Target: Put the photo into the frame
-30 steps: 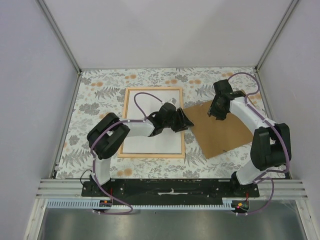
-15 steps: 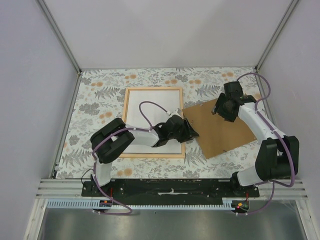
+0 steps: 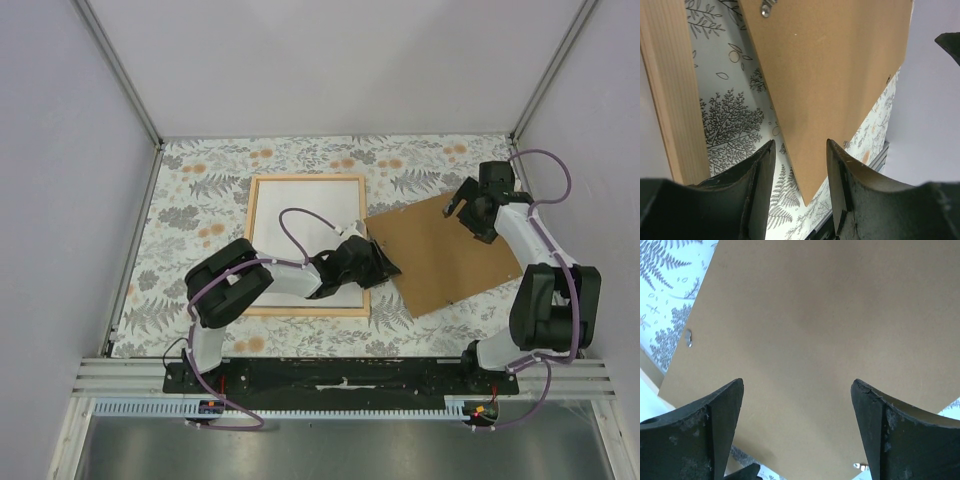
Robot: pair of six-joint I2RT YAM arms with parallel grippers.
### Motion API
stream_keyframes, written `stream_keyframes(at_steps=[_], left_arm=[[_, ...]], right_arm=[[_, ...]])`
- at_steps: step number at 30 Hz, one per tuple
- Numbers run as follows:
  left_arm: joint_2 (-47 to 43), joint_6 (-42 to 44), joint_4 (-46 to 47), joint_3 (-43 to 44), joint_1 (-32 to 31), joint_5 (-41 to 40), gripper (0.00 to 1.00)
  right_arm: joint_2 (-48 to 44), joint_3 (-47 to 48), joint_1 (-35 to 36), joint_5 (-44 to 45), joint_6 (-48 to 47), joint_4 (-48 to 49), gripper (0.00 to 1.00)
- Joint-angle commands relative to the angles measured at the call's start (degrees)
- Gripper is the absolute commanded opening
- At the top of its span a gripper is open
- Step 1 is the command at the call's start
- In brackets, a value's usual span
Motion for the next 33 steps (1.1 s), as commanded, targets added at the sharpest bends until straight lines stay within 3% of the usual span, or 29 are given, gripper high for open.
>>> stream_keyframes(at_steps=[1, 17, 33], left_arm=[[1.8, -2.3, 2.4, 1.7, -0.3, -1.8, 0.52], [4.4, -1.3, 1.1, 4.2, -0.2, 0.8, 0.52], [4.9, 0.1, 0.0, 4.8, 0.1, 4.7, 0.52]], right_arm=[[5.0, 4.7, -3.2, -2.2, -0.6, 4.5, 0.96], [24.3, 24.6, -10.3, 1.0, 0.4, 2.3, 0.98], [32.3, 33.2, -14.3, 6.8, -0.7, -2.3, 0.97]])
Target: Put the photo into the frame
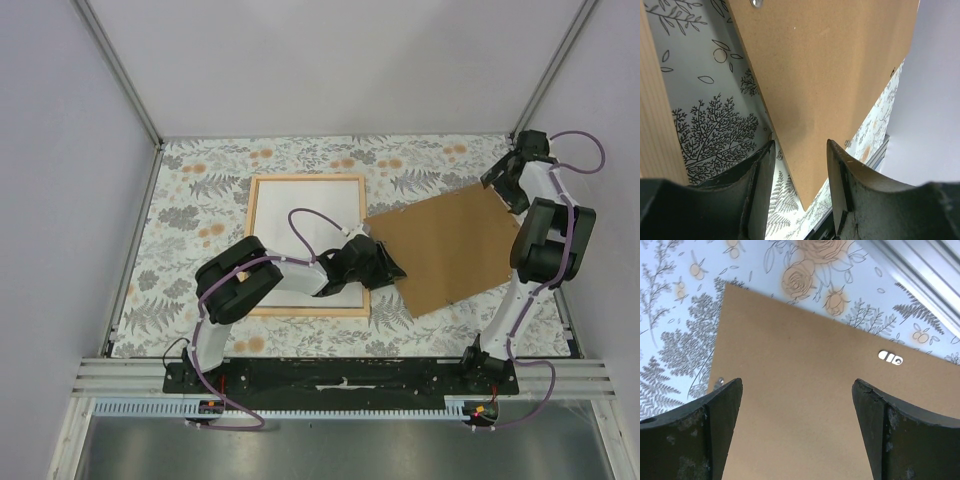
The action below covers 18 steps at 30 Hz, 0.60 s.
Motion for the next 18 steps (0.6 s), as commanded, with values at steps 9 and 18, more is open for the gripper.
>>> stream_keyframes(at_steps=[9, 18], left_arm=[[0.2, 2.2, -0.7, 1.3, 0.4, 2.9, 0.52], [0.0, 1.8, 1.0, 0.2, 0.7, 3.5, 0.52]], right_arm=[[5.4, 8.2, -0.8, 7.9, -5.2, -4.7, 0.98], [10.2, 11.3, -2.0, 4.6, -8.0, -7.8, 0.97]])
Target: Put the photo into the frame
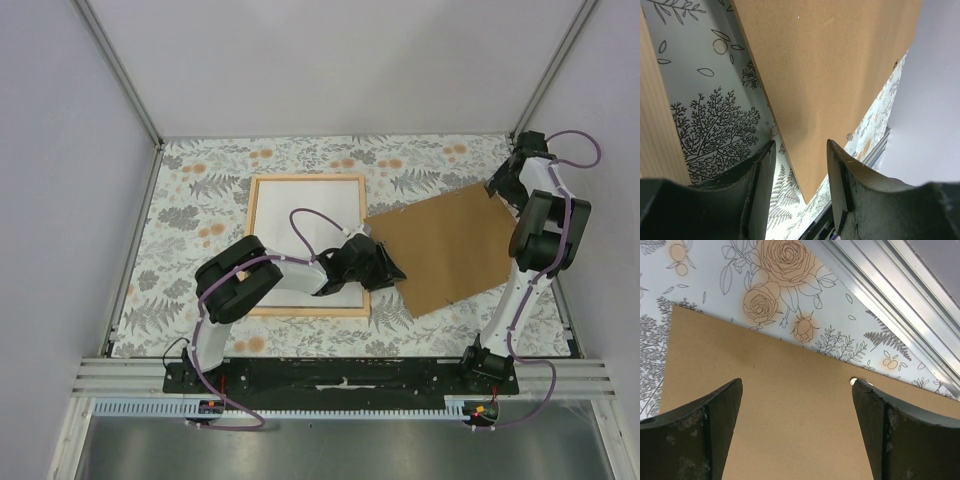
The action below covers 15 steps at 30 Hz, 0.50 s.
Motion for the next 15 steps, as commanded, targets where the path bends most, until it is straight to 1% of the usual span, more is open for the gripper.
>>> stream_keyframes(at_steps=[1, 8, 15], left_arm=[[0.0, 1.2, 2.4, 0.1, 0.3, 0.7, 0.52], [1.3, -1.0, 6.6, -0.4, 0.3, 0.3, 0.51], [3.3, -5.1, 11.6, -2.2, 0.2, -1.2, 0.49]], right_arm=[[2.9, 4.0, -0.7, -1.1, -2.5, -2.8, 0.98], [3.4, 3.7, -0.8, -2.8, -2.9, -3.0, 0.97], [4.5, 3.6, -0.9, -4.3, -3.3, -3.2, 0.97]])
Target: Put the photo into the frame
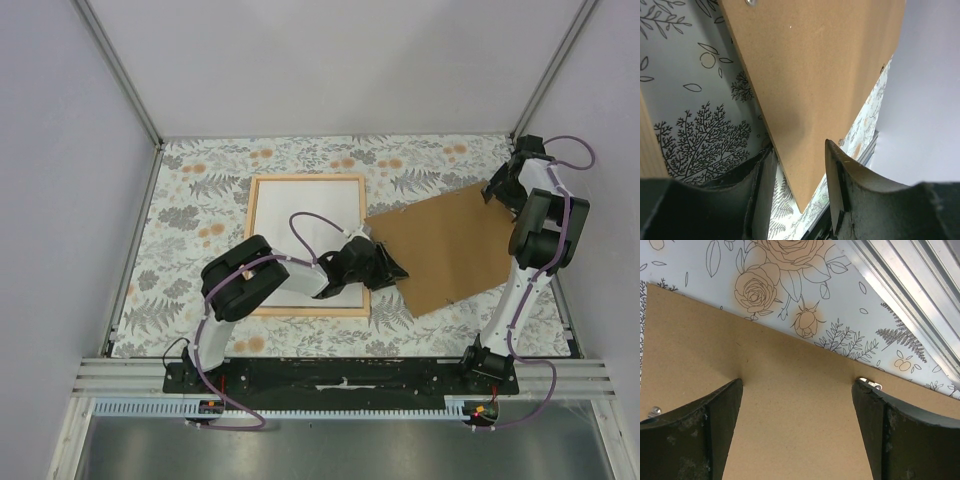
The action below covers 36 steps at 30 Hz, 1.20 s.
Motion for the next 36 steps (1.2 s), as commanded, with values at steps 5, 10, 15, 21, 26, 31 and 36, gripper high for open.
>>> stream_keyframes(at_steps=[5, 10, 15, 21, 26, 31, 36], left_arm=[[1.8, -5.5, 9.6, -2.5, 0.2, -2.1, 0.46], [1.4, -6.4, 12.4, -3.4, 0.2, -3.4, 0.36], [-0.3, -6.6, 15.5, -5.1, 0.1, -4.8, 0.21], [-4.3, -4.6, 15.2, -5.8, 0.2, -7.1, 0.03], [-8.9, -3.6, 13.8, -7.7, 0.4, -8.8, 0.02], [-12.3, -3.6, 13.3, -10.7, 0.6, -10.1, 0.02], [-14.9, -3.8, 10.6, -12.4, 0.5, -11.0, 0.02]], right_arm=[[1.6, 2.0, -0.2, -2.3, -1.0, -0.9, 0.96], [1.5, 1.8, -0.2, -3.0, -0.9, -0.9, 0.96], [0.8, 1.4, -0.2, -3.1, -0.8, -1.0, 0.96], [-2.9, 1.4, 1.4, -3.0, -0.3, -1.7, 0.96], [-8.8, 0.0, 4.2, -3.4, 1.8, -3.5, 0.96], [-22.2, -11.4, 7.0, -7.1, 6.4, -2.0, 0.97], [-41.7, -32.3, 7.0, -11.0, 9.3, 1.9, 0.98]])
